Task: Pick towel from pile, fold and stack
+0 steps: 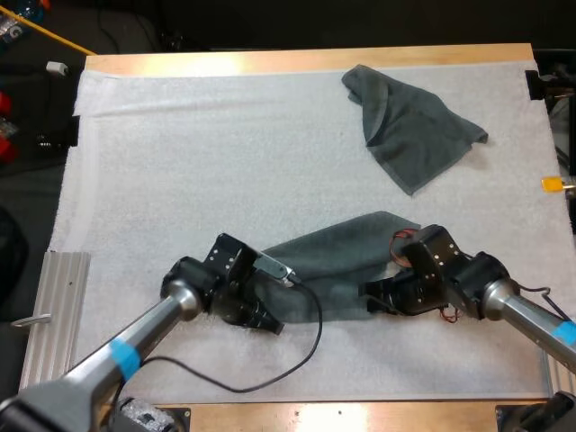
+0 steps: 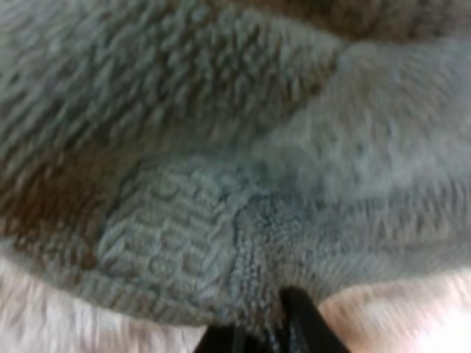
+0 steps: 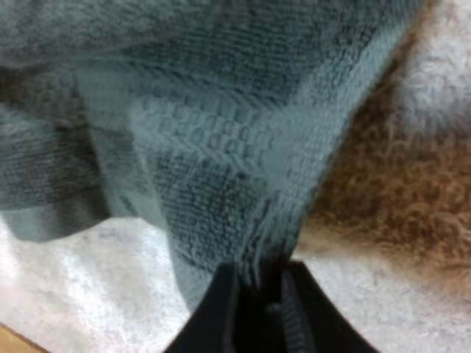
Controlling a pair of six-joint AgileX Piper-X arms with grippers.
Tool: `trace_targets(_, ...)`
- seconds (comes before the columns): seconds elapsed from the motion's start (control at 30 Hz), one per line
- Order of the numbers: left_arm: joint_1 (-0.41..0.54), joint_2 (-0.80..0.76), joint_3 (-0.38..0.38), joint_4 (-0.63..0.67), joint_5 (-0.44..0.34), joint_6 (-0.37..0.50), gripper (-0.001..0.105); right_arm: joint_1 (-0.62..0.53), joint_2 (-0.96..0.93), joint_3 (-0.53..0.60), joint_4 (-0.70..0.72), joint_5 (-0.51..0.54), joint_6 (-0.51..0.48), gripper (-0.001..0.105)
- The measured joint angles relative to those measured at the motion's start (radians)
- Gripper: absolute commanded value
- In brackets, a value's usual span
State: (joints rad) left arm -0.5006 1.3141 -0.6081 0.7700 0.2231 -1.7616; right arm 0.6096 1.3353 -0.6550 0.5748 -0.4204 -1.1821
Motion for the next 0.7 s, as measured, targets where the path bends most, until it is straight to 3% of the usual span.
trace_targets(0.17,0.0,-0.196,-0.032,0.118,-0.003,0.0,0.0,0.0,-0.126,-0.041,0.085,0.048,-0.007,0.0)
trace_targets(0.37,0.0,-0.407,-0.168,0.262,0.038,0.002,0.0,0.0,-0.299,-0.131,0.257,0.087,-0.007,0.0)
trace_targets(0.53,0.0,-0.468,-0.284,0.308,0.104,-0.005,0.0,0.0,-0.42,-0.221,0.365,0.112,-0.007,0.0)
trace_targets(0.7,0.0,-0.468,-0.384,0.394,0.12,-0.007,0.0,0.005,-0.494,-0.31,0.46,0.115,-0.007,0.0)
